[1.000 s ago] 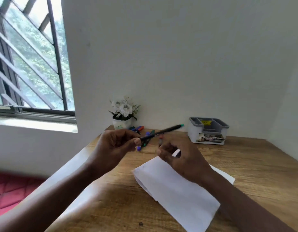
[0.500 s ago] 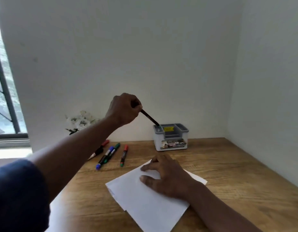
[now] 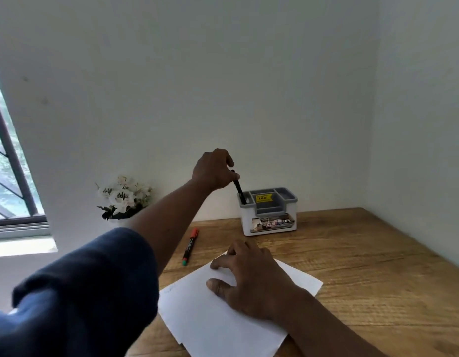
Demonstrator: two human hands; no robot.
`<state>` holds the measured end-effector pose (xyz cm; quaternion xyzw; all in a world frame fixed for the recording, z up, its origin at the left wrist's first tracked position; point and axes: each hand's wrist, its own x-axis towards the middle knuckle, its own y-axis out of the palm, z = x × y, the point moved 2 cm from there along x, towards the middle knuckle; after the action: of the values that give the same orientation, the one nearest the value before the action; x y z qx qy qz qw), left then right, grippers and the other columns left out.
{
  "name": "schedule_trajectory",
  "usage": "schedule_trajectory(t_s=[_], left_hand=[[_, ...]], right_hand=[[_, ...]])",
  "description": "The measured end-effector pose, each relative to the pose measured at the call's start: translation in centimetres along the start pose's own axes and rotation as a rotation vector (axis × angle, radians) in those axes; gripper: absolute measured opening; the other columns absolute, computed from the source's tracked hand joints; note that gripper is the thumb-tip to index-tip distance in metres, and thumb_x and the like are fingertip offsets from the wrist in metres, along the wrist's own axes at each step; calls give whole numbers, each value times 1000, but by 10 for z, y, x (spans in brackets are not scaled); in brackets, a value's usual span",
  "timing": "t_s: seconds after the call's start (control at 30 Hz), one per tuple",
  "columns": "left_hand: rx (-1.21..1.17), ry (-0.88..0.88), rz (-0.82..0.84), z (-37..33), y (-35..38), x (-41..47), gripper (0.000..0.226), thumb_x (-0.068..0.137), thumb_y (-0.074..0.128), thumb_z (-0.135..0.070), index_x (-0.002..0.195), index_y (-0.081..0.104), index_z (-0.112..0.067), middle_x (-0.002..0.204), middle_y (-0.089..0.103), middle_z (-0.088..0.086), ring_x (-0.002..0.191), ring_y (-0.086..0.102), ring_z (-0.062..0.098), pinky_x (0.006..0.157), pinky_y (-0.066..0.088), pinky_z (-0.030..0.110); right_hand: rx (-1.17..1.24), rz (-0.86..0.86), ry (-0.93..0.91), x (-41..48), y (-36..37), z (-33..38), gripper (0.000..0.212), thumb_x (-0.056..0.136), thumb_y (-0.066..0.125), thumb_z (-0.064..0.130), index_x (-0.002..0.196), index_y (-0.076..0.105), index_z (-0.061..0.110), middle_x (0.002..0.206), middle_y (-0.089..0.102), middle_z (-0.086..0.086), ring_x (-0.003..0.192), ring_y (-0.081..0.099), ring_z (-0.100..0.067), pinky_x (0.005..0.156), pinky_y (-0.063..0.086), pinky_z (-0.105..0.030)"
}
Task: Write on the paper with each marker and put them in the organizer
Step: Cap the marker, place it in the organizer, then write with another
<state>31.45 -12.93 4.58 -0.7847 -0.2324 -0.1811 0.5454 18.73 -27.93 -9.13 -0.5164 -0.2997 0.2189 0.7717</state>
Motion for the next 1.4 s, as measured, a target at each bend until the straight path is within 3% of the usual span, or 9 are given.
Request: schedule_trajectory(t_s=[0.13, 0.3, 0.47, 0.67, 0.83, 0.97, 1.13, 1.23, 1.4], left_hand=[[-19, -15, -19, 9, 28, -7, 23, 77, 84, -33, 93, 68, -27, 102, 73, 0, 99, 68, 23, 83, 55, 37], [-101, -33, -2, 23, 24, -21, 49, 83, 74, -53, 123, 64, -27, 104, 76, 0, 105, 66, 21, 86, 49, 34], [-68, -72, 109, 55, -4, -75, 40, 79, 76, -59, 105, 71, -29, 84, 76, -7, 84, 72, 12, 88, 57, 36], [130, -116, 202, 100, -20, -147, 31, 75, 75, -60, 76, 71, -29, 79, 68, -12, 77, 67, 12, 65, 52, 27], [196, -67, 219, 97, -21, -164, 28, 77, 79, -43, 99, 69, -29, 88, 57, -15, 91, 59, 12, 69, 38, 25], [-83, -178, 125, 92, -31, -173, 21, 73, 83, -27, 91, 71, -26, 74, 66, -10, 75, 67, 13, 60, 48, 22], [-604, -197, 162, 69, -56, -204, 13, 82, 83, -17, 91, 73, -18, 69, 75, 8, 59, 71, 20, 61, 61, 35], [-791, -116, 263, 57, -65, -225, 16, 84, 81, -15, 99, 73, -15, 74, 75, 12, 67, 73, 25, 66, 61, 38], [-994, -27, 313, 55, -68, -242, 35, 85, 79, -28, 117, 67, -22, 83, 75, 15, 73, 73, 27, 67, 60, 37]], right_hand=[[-1, 8, -2, -1, 0, 0, 54, 94, 47, 65, 140, 53, 38, 147, 40, 3, 140, 32, -19, 119, 27, -48], [-4, 17, -2, 0, 2, -1, 53, 95, 46, 66, 140, 52, 40, 151, 39, 4, 143, 30, -19, 121, 24, -49], [-3, 25, -10, -1, 1, -1, 52, 95, 45, 66, 140, 52, 42, 151, 39, 3, 143, 31, -19, 121, 25, -49], [-15, 33, -15, -2, -2, 2, 51, 96, 45, 65, 140, 52, 41, 143, 43, 4, 137, 35, -18, 117, 30, -43], [-25, 22, -11, -4, -2, 3, 49, 95, 47, 66, 137, 54, 42, 137, 44, 9, 133, 37, -13, 113, 32, -39], [-3, -65, -50, -4, -4, 7, 53, 94, 52, 60, 144, 47, 42, 137, 52, 12, 130, 43, -11, 114, 35, -39], [36, -403, -146, -3, -13, 15, 78, 91, 61, 49, 158, 23, 39, 116, 65, 11, 105, 51, -7, 97, 46, -32], [17, -527, -178, -6, -13, 19, 70, 90, 59, 48, 154, 37, 35, 117, 66, 6, 105, 58, -12, 89, 50, -29], [158, -643, -209, -8, -16, 18, 30, 87, 63, 36, 115, 68, 30, 105, 71, 11, 97, 64, -10, 74, 58, -35]])
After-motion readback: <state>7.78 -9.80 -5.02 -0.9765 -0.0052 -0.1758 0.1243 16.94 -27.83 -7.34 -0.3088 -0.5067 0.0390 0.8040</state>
